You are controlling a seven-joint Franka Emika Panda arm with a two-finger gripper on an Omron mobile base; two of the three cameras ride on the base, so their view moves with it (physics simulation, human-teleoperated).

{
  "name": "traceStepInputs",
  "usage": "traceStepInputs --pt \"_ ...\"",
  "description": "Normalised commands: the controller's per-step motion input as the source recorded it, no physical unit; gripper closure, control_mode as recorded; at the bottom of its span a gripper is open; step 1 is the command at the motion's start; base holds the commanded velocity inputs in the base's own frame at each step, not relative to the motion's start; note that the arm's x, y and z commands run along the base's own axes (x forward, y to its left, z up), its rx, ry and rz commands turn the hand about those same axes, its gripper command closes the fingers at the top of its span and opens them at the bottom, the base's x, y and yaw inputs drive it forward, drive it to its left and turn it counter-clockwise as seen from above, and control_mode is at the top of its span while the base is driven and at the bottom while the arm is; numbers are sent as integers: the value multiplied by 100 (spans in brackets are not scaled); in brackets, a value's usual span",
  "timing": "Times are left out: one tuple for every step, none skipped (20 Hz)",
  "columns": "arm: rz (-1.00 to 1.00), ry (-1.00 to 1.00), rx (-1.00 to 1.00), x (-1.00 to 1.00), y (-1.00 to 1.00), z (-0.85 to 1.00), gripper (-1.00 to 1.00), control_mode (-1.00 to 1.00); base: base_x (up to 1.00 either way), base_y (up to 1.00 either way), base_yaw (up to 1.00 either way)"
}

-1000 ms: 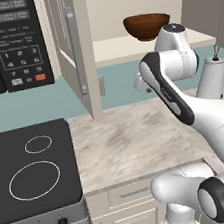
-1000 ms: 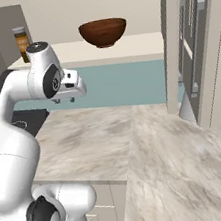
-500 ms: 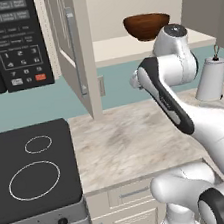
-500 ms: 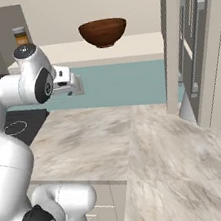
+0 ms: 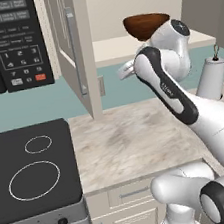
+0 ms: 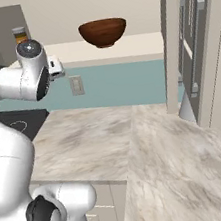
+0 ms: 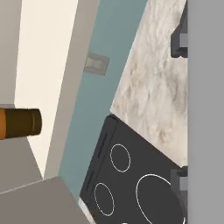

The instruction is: Take the cinnamon bottle from the cabinet and place it on the dining table, next to the plate with the cupcake. Then take the chocolate from the dining counter and place it on the cupcake plate.

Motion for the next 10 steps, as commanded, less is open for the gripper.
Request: traceStepInputs --pt "38 0 11 52 78 51 -100 -100 0 0 0" --pt "32 0 8 58 79 63 -100 -100 0 0 0" --pt "26 0 7 58 75 72 -100 -100 0 0 0" --pt "17 0 2 68 87 74 -100 -100 0 0 0" --pt "16 0 1 71 89 76 -100 -100 0 0 0" --pt "8 0 0 59 81 76 -100 -100 0 0 0" --pt "4 0 0 64 88 61 -100 -100 0 0 0" --pt "0 0 0 63 88 40 -100 -100 0 0 0" --pt "-1 0 0 61 73 19 -100 -100 0 0 0" --pt "-12 0 -5 94 77 0 -100 -100 0 0 0"
